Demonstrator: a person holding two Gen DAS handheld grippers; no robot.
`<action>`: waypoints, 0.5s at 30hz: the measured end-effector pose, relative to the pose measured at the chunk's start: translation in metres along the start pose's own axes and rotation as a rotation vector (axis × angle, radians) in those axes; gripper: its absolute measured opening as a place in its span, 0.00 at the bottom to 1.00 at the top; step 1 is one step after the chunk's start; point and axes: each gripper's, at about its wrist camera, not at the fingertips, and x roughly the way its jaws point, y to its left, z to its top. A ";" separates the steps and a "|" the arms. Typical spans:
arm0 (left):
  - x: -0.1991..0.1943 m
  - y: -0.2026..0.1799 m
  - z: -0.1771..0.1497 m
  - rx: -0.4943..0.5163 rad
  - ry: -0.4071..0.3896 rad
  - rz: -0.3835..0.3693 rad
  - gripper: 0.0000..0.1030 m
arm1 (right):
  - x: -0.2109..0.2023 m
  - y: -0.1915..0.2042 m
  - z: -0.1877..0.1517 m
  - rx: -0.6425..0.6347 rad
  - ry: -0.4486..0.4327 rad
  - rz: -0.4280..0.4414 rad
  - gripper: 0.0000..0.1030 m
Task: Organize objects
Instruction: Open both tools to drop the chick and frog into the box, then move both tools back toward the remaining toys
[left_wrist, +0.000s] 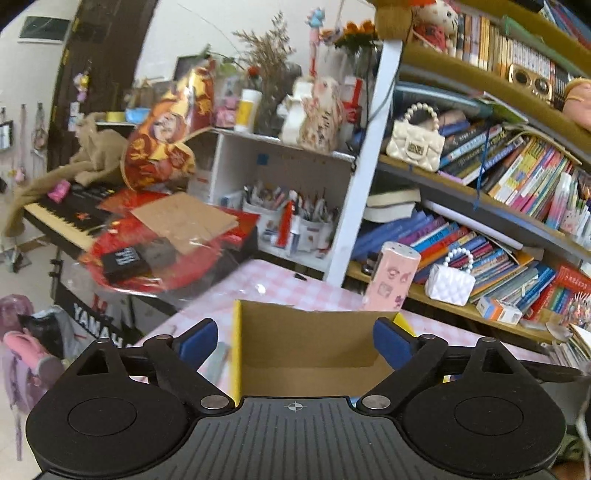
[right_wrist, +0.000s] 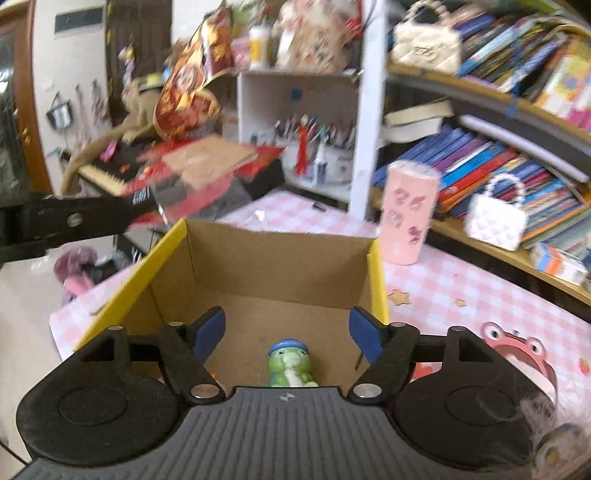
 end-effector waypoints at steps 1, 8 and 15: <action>-0.007 0.003 -0.003 -0.008 0.000 0.006 0.91 | -0.008 0.000 -0.004 0.016 -0.012 -0.014 0.70; -0.044 0.022 -0.036 -0.040 0.055 0.036 0.92 | -0.052 0.013 -0.040 0.117 -0.016 -0.072 0.70; -0.078 0.025 -0.072 -0.021 0.113 0.062 0.92 | -0.086 0.034 -0.086 0.126 0.031 -0.119 0.78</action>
